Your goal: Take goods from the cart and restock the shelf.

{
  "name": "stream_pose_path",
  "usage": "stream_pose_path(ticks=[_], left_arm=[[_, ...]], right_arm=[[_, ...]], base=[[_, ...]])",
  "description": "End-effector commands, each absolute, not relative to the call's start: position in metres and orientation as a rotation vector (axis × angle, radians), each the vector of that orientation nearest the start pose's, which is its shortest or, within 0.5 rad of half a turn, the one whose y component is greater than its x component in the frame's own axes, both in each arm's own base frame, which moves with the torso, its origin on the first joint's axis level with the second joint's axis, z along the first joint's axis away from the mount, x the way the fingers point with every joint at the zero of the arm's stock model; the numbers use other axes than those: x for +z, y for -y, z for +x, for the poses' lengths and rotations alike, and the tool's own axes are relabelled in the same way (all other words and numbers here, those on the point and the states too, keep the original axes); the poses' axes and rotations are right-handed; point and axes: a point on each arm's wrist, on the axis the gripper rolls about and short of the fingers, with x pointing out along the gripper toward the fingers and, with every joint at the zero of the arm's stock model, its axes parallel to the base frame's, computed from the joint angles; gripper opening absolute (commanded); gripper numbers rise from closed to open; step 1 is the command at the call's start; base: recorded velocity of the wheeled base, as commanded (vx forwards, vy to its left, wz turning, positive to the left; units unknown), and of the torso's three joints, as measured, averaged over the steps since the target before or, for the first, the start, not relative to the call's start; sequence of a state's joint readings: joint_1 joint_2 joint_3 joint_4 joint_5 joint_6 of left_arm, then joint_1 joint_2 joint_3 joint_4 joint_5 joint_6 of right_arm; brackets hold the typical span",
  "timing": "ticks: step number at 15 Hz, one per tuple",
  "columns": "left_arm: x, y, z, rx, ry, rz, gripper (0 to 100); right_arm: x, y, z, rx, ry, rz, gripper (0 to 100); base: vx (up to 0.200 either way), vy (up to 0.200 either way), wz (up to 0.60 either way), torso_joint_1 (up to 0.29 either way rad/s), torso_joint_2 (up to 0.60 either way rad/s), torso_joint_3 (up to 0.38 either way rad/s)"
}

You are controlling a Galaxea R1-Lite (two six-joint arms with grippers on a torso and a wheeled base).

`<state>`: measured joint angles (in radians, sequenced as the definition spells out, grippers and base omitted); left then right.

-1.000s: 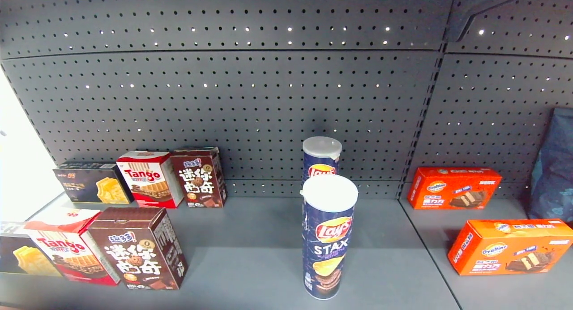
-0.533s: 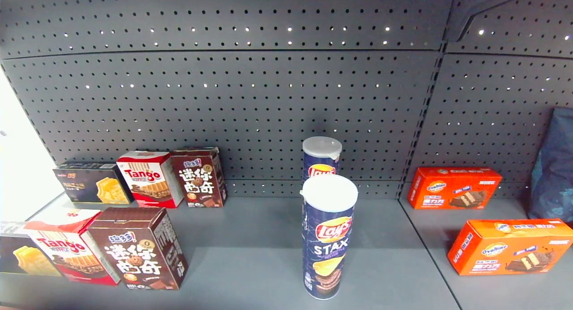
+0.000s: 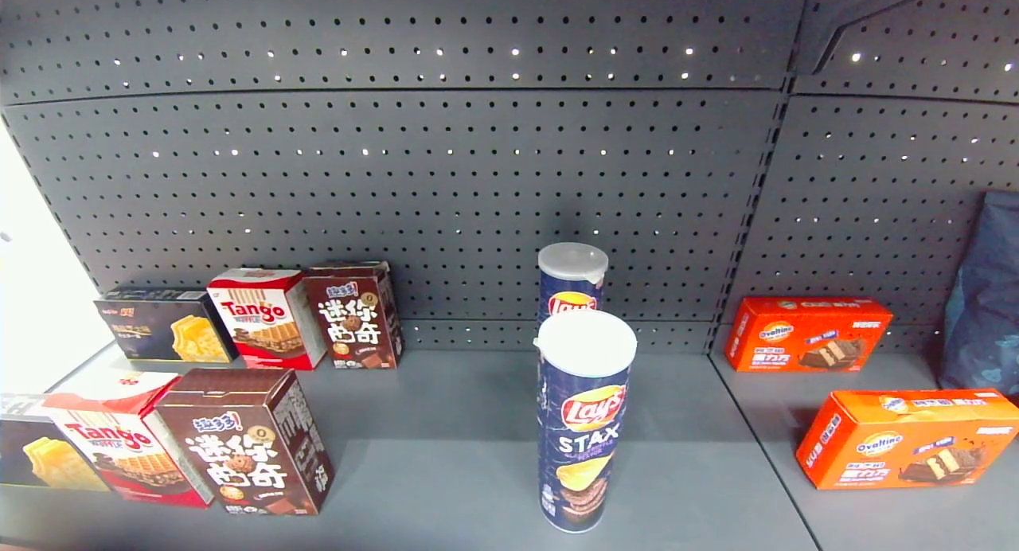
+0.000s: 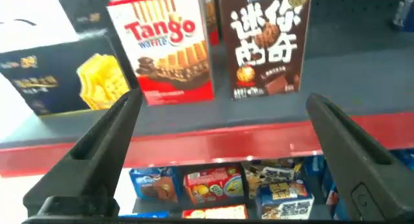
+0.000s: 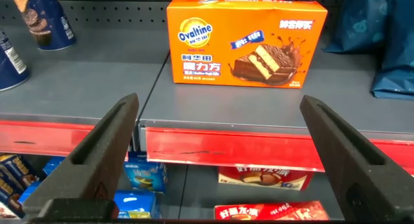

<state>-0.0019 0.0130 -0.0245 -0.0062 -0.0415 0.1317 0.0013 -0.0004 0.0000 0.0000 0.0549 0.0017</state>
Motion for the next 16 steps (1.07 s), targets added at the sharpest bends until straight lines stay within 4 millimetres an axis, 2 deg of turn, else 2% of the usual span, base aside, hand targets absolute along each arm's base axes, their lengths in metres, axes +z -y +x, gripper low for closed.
stream_pose_path(ticks=[1, 7, 11, 14, 16], left_arm=[[0.0817, 0.0014, -0.0247, -0.063, 0.026, 0.140, 100], [0.0821, 0.0015, -0.0251, -0.065, 0.018, 0.076, 100], [0.0753, 0.0000, -0.0228, 0.006, -0.002, 0.041, 100], [0.0757, 0.0024, -0.0230, -0.104, 0.002, 0.040, 100], [0.0757, 0.0024, -0.0230, -0.104, 0.002, 0.035, 100]], right_arm=[[0.0755, -0.0012, -0.0228, 0.057, 0.000, 0.002, 100], [0.0755, -0.0012, -0.0228, 0.057, 0.000, 0.002, 100], [0.0755, -0.0012, -0.0228, 0.057, 0.000, 0.002, 100], [0.0755, -0.0012, -0.0228, 0.057, 0.000, 0.002, 100], [0.0755, -0.0012, -0.0228, 0.057, 0.000, 0.002, 100]], base=[[0.000, 0.000, 0.00, 0.000, 0.00, 0.000], [0.000, 0.000, 0.00, 0.000, 0.00, 0.000], [0.000, 0.000, 0.00, 0.000, 0.00, 0.000], [0.000, 0.000, 0.00, 0.000, 0.00, 0.000], [0.000, 0.000, 0.00, 0.000, 0.00, 0.000]])
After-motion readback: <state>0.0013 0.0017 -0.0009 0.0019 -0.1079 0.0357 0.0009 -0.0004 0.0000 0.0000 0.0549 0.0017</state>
